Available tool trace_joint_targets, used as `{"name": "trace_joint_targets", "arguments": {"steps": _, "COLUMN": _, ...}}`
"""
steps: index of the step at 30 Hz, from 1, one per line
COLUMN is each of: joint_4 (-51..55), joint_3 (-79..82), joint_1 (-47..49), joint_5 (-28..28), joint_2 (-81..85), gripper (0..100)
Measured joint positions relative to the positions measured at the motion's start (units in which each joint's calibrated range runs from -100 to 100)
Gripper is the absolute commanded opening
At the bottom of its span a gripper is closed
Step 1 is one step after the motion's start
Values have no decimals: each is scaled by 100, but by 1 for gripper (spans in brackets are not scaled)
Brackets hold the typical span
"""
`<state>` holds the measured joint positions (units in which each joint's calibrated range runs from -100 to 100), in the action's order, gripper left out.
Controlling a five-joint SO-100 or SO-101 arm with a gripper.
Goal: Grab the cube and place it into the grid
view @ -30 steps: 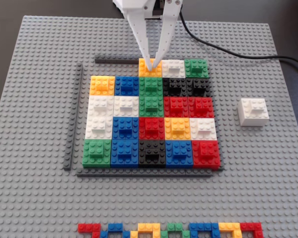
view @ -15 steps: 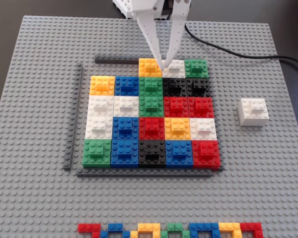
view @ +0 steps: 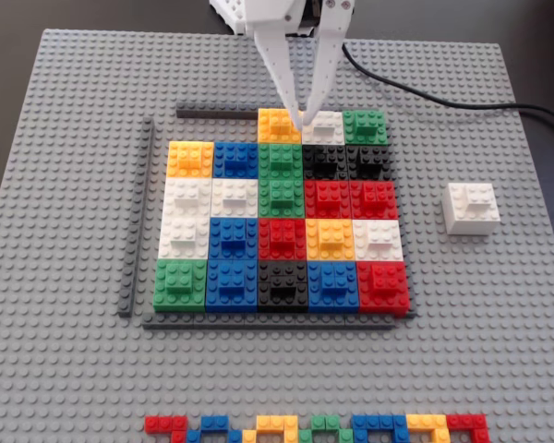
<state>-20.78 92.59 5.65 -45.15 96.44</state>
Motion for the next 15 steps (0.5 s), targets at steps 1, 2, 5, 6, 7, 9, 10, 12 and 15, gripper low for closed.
{"name": "trace_joint_targets", "arguments": {"steps": 1, "joint_4": 73, "joint_3": -150, "joint_1": 0, "joint_5": -5, "joint_2": -102, "gripper": 0}}
{"name": "trace_joint_targets", "arguments": {"steps": 2, "joint_4": 142, "joint_3": -327, "joint_1": 0, "joint_5": -20, "joint_2": -195, "gripper": 0}}
{"name": "trace_joint_targets", "arguments": {"steps": 5, "joint_4": 386, "joint_3": -1041, "joint_1": 58, "joint_5": -29, "joint_2": -500, "gripper": 0}}
{"name": "trace_joint_targets", "arguments": {"steps": 6, "joint_4": 454, "joint_3": -1297, "joint_1": 102, "joint_5": -29, "joint_2": -577, "gripper": 0}}
{"name": "trace_joint_targets", "arguments": {"steps": 7, "joint_4": 537, "joint_3": -1571, "joint_1": 160, "joint_5": -44, "joint_2": -687, "gripper": 0}}
{"name": "trace_joint_targets", "arguments": {"steps": 9, "joint_4": 733, "joint_3": -2145, "joint_1": 262, "joint_5": -49, "joint_2": -950, "gripper": 0}}
{"name": "trace_joint_targets", "arguments": {"steps": 10, "joint_4": 840, "joint_3": -2445, "joint_1": 299, "joint_5": -49, "joint_2": -1137, "gripper": 0}}
{"name": "trace_joint_targets", "arguments": {"steps": 12, "joint_4": 1079, "joint_3": -3019, "joint_1": 394, "joint_5": 39, "joint_2": -1578, "gripper": 0}}
{"name": "trace_joint_targets", "arguments": {"steps": 15, "joint_4": 1451, "joint_3": -3831, "joint_1": 620, "joint_5": 171, "joint_2": -2248, "gripper": 0}}
